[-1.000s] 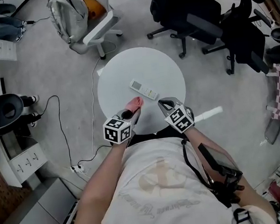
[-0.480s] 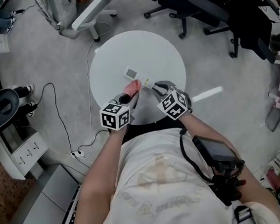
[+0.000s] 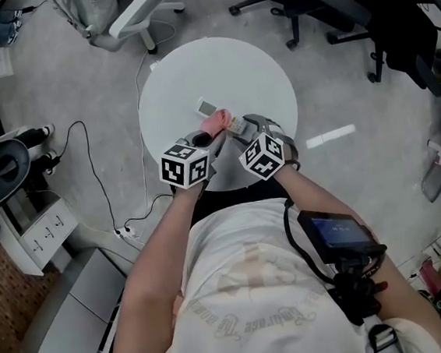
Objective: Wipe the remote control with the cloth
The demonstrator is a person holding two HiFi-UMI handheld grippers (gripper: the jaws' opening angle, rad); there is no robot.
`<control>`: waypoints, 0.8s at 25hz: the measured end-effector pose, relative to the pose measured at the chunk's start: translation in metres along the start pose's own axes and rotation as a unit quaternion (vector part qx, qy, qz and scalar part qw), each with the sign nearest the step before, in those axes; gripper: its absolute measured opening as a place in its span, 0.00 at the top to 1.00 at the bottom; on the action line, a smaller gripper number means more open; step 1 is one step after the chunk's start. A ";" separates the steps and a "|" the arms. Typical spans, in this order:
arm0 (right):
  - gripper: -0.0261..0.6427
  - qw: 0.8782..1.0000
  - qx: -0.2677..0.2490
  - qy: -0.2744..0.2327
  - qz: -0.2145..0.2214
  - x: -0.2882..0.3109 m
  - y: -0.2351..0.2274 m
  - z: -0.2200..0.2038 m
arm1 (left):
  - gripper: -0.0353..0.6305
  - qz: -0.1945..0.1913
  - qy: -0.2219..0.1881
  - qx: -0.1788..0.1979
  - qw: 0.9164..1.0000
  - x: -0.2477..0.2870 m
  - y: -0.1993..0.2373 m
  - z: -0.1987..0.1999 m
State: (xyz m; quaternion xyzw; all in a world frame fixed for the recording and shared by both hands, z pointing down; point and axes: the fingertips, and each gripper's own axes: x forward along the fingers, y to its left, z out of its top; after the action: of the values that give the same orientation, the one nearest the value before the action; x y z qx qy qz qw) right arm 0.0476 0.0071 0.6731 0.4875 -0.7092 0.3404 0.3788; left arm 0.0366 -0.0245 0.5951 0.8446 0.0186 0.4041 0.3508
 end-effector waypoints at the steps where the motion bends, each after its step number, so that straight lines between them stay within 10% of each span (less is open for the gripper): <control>1: 0.56 1.000 -0.005 0.002 -0.002 0.003 0.000 0.000 | 0.91 0.000 0.005 0.001 1.000 0.002 0.001 0.000; 20: 0.63 0.999 -0.021 -0.040 0.008 0.006 -0.010 -0.010 | 0.91 -0.020 0.144 0.008 0.989 0.080 -0.012 -0.019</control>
State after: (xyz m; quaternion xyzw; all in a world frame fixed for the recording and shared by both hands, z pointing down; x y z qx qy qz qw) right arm 0.0572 0.0098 0.6841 0.4874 -0.7346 0.3087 0.3571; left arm 0.0806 0.0205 0.6499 0.7799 0.0889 0.5143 0.3455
